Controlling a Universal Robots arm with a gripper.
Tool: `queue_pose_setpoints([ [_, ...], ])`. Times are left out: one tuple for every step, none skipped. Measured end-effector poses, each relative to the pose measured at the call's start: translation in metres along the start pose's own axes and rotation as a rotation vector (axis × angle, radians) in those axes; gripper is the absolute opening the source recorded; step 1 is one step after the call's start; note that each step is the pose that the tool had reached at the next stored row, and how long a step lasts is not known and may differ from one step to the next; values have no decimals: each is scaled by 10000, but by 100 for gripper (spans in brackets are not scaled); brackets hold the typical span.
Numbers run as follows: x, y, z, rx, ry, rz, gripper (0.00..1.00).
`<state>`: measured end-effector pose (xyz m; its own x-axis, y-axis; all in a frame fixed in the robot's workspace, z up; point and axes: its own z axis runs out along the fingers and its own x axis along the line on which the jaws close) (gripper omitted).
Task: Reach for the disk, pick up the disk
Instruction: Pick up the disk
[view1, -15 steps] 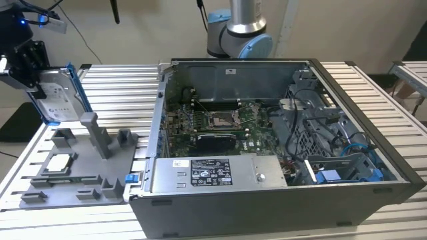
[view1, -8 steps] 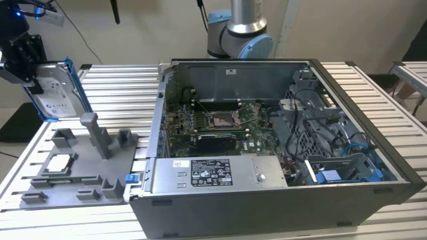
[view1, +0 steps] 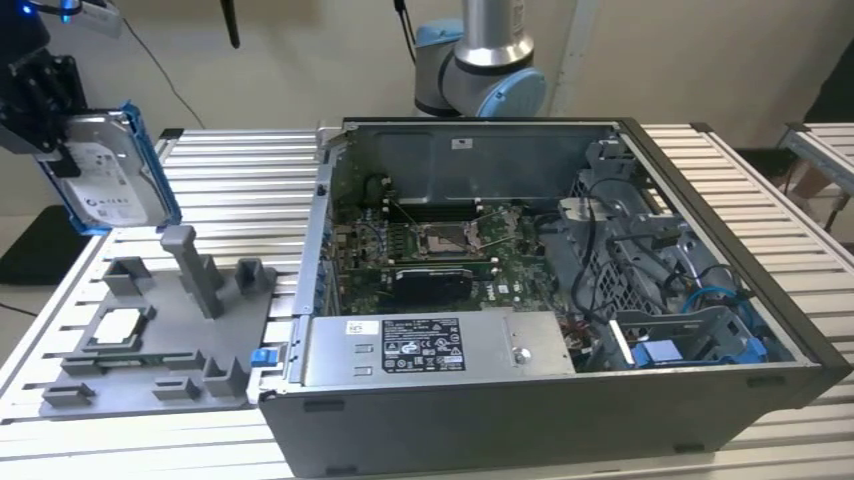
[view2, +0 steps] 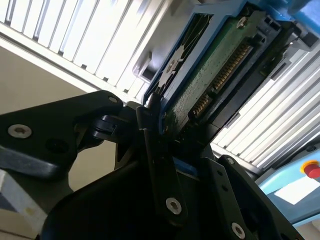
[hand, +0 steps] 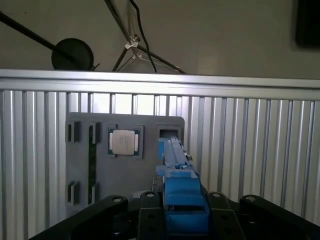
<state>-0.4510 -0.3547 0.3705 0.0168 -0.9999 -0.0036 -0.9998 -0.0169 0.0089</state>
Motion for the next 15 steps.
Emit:
queue_pose_setpoints([
  [0, 0, -19, -1, 0, 0, 0],
  [0, 0, -38, 0, 0, 0, 0],
  [0, 0, -57, 0, 0, 0, 0],
  [0, 1, -76, -1, 0, 0, 0],
  [0, 1, -96, -1, 0, 0, 0],
  [0, 1, -117, 0, 0, 0, 0],
  [0, 1, -139, 0, 0, 0, 0],
  [-1, 1, -160, 0, 0, 0, 0],
  [-1, 2, -183, 0, 0, 0, 0],
  [-1, 2, -204, 0, 0, 0, 0],
  [-1, 2, -227, 0, 0, 0, 0],
  [-1, 2, -251, -1, 0, -1, 0],
  [-1, 2, -272, -1, 0, -1, 0],
  [-1, 2, -295, 0, 0, -1, 0],
  [-1, 3, -317, 1, 0, -1, 0],
])
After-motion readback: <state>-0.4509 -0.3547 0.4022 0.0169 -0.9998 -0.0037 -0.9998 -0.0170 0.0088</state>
